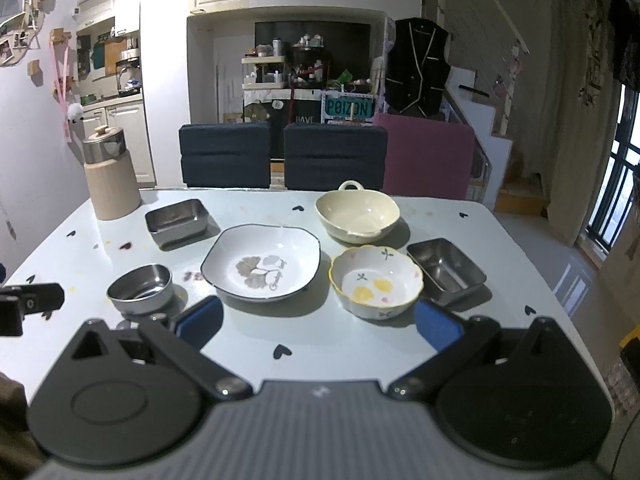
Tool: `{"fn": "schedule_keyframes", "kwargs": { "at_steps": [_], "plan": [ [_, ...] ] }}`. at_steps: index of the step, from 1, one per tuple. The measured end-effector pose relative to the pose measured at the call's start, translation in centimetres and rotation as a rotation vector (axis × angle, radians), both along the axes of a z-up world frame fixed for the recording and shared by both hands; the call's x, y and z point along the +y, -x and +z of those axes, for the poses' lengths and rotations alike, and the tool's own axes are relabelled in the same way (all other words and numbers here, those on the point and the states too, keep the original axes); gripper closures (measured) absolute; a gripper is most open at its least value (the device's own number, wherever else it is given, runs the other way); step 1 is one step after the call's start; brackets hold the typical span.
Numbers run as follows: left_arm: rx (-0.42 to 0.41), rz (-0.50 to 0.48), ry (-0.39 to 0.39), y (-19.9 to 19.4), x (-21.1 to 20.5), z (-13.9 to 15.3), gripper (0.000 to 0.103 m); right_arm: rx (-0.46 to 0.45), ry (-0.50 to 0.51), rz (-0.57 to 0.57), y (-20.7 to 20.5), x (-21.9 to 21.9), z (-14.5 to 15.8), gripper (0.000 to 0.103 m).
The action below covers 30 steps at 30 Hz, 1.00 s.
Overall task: Organize plates and bowls
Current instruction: 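Move both grippers toward the white ginkgo-print plate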
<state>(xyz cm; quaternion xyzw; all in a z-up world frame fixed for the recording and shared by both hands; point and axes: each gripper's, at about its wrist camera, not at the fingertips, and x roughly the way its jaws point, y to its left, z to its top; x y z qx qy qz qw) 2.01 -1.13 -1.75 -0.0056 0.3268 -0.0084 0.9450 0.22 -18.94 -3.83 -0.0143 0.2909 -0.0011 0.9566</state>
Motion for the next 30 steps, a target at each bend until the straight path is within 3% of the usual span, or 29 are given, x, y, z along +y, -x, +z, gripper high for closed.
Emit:
{"fn": "schedule_keyframes", "kwargs": {
  "at_steps": [15, 23, 30],
  "plan": [
    [0.101, 0.02, 0.025, -7.4, -0.1, -1.5, 0.0, 0.078, -0.021, 0.0, -6.9, -0.1, -1.0, 0.0],
    [0.071, -0.006, -0.029, -12.6, -0.9, -1.2, 0.0, 0.024, -0.065, -0.013, -11.1, -1.0, -0.4, 0.0],
    [0.066, -0.021, -0.027, -16.9, -1.1, -2.0, 0.0, -0.009, -0.093, -0.016, -15.3, -1.8, -0.9, 0.0]
  ]
}}
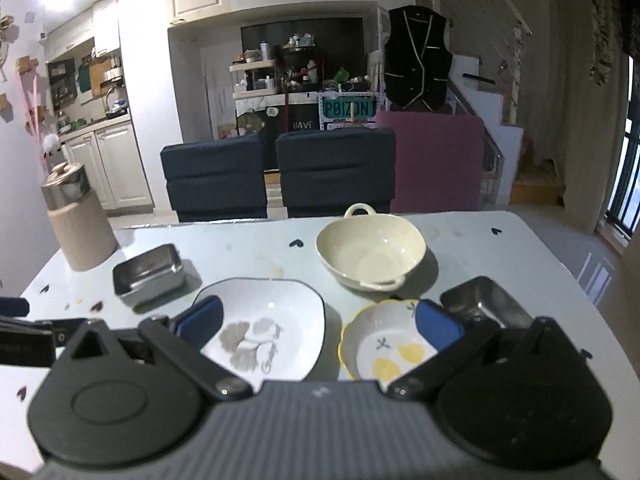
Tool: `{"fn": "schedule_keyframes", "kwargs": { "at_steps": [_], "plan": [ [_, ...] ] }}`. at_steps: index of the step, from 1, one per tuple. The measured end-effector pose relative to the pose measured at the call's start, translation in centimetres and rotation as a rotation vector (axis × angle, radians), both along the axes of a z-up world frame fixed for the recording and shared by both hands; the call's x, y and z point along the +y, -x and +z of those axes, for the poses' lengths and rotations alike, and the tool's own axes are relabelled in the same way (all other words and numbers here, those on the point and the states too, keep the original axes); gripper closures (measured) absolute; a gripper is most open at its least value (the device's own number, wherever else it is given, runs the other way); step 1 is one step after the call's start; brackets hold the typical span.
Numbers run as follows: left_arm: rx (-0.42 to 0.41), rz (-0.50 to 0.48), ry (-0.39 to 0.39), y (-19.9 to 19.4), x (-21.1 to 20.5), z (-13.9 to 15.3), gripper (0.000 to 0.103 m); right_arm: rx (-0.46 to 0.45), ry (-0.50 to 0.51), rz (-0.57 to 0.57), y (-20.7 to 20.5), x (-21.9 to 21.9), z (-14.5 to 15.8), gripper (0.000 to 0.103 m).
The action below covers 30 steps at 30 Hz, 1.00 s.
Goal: Organize plates and bowls
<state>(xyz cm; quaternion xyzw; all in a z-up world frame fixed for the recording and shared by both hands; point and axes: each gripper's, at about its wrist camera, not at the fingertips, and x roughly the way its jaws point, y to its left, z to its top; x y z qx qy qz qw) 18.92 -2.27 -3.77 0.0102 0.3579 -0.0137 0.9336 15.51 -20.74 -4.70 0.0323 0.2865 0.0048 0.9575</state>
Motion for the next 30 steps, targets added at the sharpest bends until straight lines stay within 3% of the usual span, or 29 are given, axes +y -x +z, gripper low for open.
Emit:
{"fn": "schedule_keyframes", "kwargs": {
  "at_steps": [11, 17, 21, 23, 27, 30],
  "plan": [
    [-0.008, -0.053, 0.076, -4.8, -0.1, -1.8, 0.0, 0.015, -0.179, 0.061, -5.1, -1.6, -2.6, 0.0],
    [0.01, -0.081, 0.108, -6.8, -0.3, -3.5, 0.0, 0.088, -0.309, 0.104, -7.8, -2.9, -4.4, 0.0],
    [0.055, -0.095, 0.13, -7.5, -0.2, -4.5, 0.0, 0.186, -0.472, 0.095, -10.0, -4.6, -6.2, 0.001],
    [0.061, -0.092, 0.148, -7.7, 0.0, -4.7, 0.0, 0.221, -0.528, 0.045, -10.4, -5.3, -7.3, 0.011],
    [0.053, -0.061, 0.204, -7.9, 0.7, -4.9, 0.0, 0.319, -0.533, -0.017, -12.0, -5.7, -9.2, 0.05],
    [0.05, -0.027, 0.23, -8.3, 1.1, -4.8, 0.0, 0.376, -0.53, -0.001, -12.4, -5.1, -10.1, 0.064]
  ]
}}
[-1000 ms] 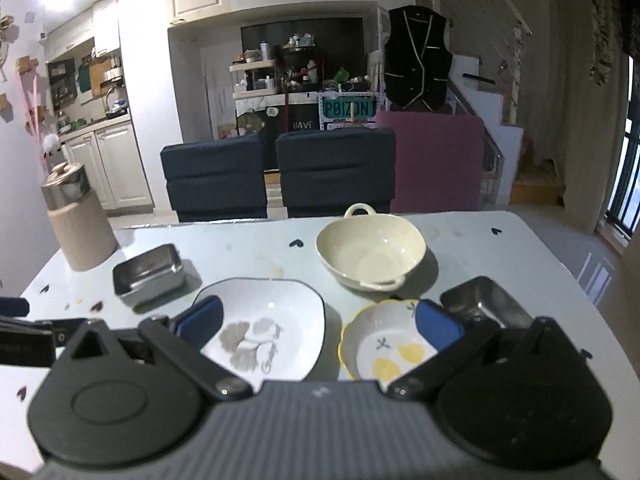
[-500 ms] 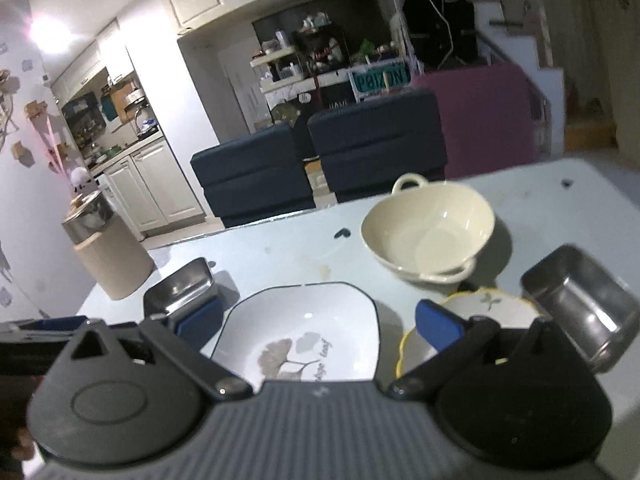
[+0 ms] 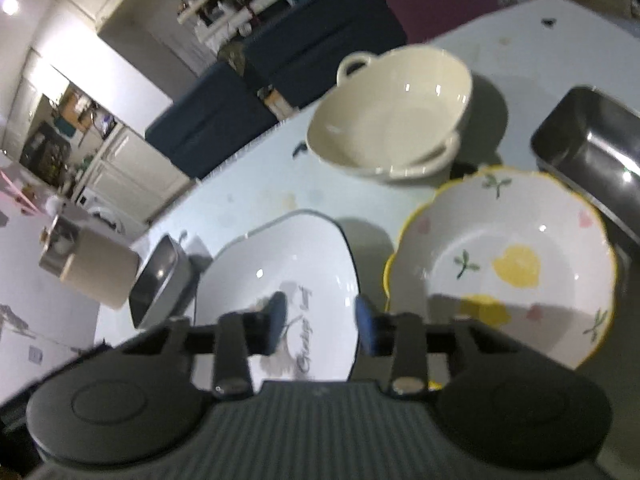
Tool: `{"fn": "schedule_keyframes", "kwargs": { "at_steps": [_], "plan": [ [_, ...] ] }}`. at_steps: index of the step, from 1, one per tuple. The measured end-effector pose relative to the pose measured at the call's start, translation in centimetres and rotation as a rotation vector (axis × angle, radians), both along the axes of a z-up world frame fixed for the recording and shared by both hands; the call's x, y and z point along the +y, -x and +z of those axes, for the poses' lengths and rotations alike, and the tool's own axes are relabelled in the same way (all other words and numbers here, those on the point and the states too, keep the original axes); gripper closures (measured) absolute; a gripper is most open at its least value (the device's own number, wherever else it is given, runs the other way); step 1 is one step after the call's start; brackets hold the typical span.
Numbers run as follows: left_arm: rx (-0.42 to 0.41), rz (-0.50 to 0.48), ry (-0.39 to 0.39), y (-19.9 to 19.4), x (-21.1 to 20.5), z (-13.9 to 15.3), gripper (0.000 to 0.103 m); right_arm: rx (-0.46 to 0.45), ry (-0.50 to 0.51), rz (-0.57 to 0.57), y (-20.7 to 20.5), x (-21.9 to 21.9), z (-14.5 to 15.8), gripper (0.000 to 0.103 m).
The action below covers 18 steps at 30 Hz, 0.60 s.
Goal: Organize plates and bowls
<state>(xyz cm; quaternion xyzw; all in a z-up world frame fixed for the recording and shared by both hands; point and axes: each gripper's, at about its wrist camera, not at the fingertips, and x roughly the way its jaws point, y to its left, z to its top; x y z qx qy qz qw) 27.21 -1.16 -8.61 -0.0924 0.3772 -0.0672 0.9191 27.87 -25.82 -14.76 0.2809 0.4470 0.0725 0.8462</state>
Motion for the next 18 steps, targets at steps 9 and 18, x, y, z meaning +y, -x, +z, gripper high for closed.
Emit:
{"fn": "schedule_keyframes", "kwargs": {
  "at_steps": [9, 18],
  "plan": [
    [0.036, -0.041, 0.169, -1.1, 1.3, -0.9, 0.0, 0.053, 0.179, 0.018, -2.2, 2.3, -1.6, 0.076],
    [0.058, -0.002, 0.326, -1.9, 3.1, -2.6, 0.0, 0.073, 0.298, 0.059, -3.3, 4.4, -2.6, 0.09]
  ]
}}
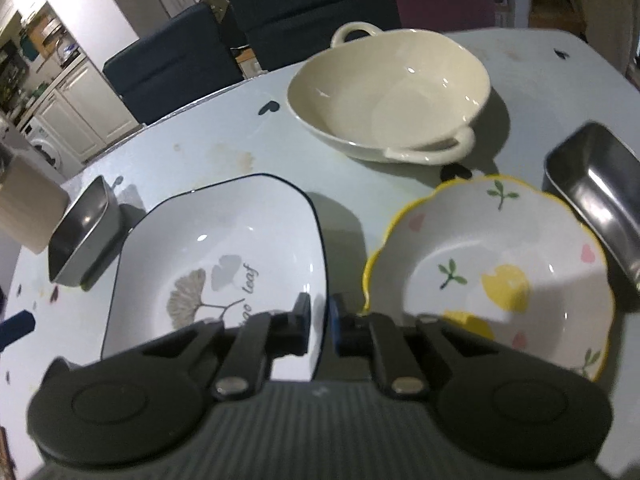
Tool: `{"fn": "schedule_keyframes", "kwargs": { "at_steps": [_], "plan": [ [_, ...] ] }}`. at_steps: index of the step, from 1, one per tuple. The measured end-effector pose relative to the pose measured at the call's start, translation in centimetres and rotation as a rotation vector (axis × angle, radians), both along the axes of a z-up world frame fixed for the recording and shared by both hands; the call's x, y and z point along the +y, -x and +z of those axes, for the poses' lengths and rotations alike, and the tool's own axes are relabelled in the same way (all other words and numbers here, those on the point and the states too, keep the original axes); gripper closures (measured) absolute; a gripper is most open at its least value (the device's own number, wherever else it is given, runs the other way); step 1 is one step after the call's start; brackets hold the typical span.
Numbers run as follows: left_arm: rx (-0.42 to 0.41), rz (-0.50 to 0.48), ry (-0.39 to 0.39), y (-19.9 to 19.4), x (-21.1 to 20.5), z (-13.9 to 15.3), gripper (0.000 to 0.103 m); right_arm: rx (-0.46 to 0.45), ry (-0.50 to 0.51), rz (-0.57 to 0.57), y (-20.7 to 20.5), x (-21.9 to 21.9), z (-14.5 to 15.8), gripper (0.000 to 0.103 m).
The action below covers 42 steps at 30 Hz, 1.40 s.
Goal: Organize plates and bowls
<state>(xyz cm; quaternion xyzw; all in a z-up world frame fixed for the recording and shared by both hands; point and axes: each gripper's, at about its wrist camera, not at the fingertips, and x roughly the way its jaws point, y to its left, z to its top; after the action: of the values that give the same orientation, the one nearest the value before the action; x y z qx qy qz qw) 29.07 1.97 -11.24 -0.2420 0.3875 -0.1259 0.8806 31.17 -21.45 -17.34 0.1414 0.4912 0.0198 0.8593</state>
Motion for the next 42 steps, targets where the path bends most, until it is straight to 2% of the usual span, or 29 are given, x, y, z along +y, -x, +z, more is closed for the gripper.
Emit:
{"fn": "schedule_keyframes", "kwargs": {
  "at_steps": [4, 7, 11, 17, 20, 30, 36, 38, 42],
  "plan": [
    [-0.013, -0.046, 0.06, -0.7, 0.2, -0.2, 0.003, -0.007, -0.018, 0.022, -0.5, 1.0, -0.3, 0.09],
    [0.006, -0.066, 0.099, -1.6, 0.6, -0.5, 0.013, -0.009, -0.03, 0.042, -0.9, 1.8, -0.4, 0.09],
    [0.043, -0.055, 0.054, -2.6, 1.2, -1.4, 0.03, -0.017, -0.038, 0.042, -1.7, 2.1, -0.6, 0.091],
    [0.125, -0.017, -0.018, -4.2, 2.0, -3.1, 0.032, -0.027, -0.051, 0.05, -2.4, 2.2, -1.0, 0.092],
    [0.152, -0.028, -0.032, -4.9, 2.1, -4.1, 0.042, -0.024, -0.06, 0.066, -2.7, 2.1, -1.4, 0.092],
    [0.194, -0.08, -0.13, -6.4, 0.9, -6.0, 0.06, -0.029, -0.08, 0.063, -3.2, 1.3, -1.7, 0.093],
    [0.224, -0.089, -0.144, -6.7, 1.0, -6.8, 0.073, -0.028, -0.067, 0.089, -3.6, 1.5, -1.7, 0.093],
    [0.231, -0.093, -0.155, -6.7, 0.9, -7.0, 0.081, -0.029, -0.071, 0.087, -3.6, 1.7, -1.8, 0.093],
    [0.241, -0.116, -0.164, -6.7, 0.5, -7.5, 0.089, -0.043, -0.061, 0.096, -3.7, 1.9, -2.0, 0.092]
  ]
}}
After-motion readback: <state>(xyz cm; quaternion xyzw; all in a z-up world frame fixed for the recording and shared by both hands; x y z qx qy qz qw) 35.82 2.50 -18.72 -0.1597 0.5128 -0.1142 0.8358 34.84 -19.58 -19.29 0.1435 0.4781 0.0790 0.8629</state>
